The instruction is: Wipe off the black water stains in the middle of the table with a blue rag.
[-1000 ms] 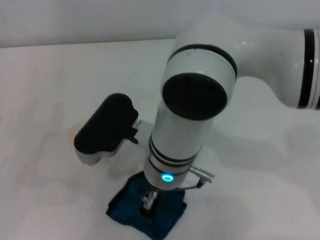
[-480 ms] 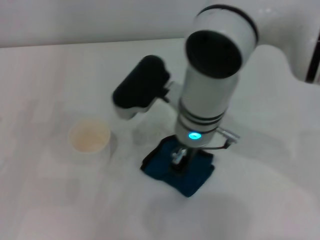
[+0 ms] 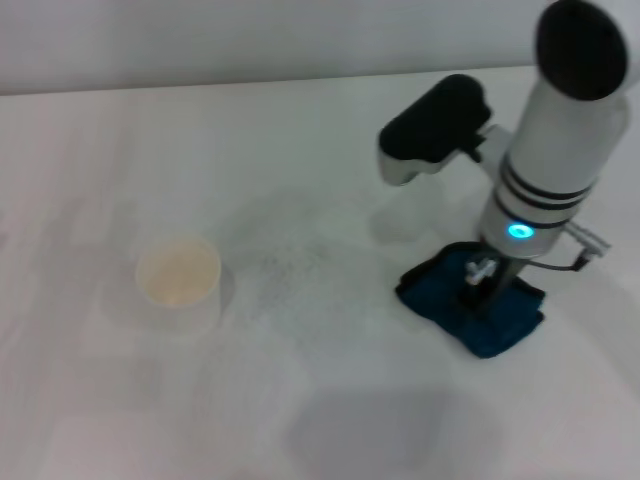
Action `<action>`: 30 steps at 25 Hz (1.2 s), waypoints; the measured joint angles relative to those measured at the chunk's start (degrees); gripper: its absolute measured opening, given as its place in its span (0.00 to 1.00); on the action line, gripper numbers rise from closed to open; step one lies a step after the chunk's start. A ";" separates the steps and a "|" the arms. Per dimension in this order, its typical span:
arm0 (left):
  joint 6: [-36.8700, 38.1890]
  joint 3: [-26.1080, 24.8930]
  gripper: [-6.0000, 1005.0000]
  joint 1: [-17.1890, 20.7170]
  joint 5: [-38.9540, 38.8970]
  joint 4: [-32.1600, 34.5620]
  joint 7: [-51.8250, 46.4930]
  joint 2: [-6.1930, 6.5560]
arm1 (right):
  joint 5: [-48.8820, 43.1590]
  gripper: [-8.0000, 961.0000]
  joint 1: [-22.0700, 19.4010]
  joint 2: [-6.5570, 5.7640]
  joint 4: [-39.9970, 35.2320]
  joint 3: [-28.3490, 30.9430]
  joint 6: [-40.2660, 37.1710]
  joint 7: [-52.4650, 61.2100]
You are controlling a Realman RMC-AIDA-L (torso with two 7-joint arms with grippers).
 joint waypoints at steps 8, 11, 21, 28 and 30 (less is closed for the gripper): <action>-0.47 0.00 0.88 -0.45 -0.07 0.11 0.00 0.02 | -5.55 0.10 -2.19 -0.15 -0.23 8.49 2.91 -3.73; -0.62 0.00 0.88 -0.53 -0.18 0.35 0.01 0.03 | -5.80 0.10 -2.27 -0.26 -0.28 8.91 3.19 -4.55; -1.34 0.00 0.88 -0.41 -1.48 1.53 0.01 0.02 | -6.50 0.11 -2.99 -0.24 -1.62 10.09 5.06 -7.19; -1.42 0.00 0.88 -0.27 -1.50 2.23 0.01 0.01 | -6.64 0.23 -5.08 -0.46 -5.94 11.45 5.90 -7.91; -1.42 0.00 0.88 -0.22 -1.51 2.23 0.01 -0.04 | -6.68 0.27 -5.85 -0.45 -7.30 11.96 6.25 -8.54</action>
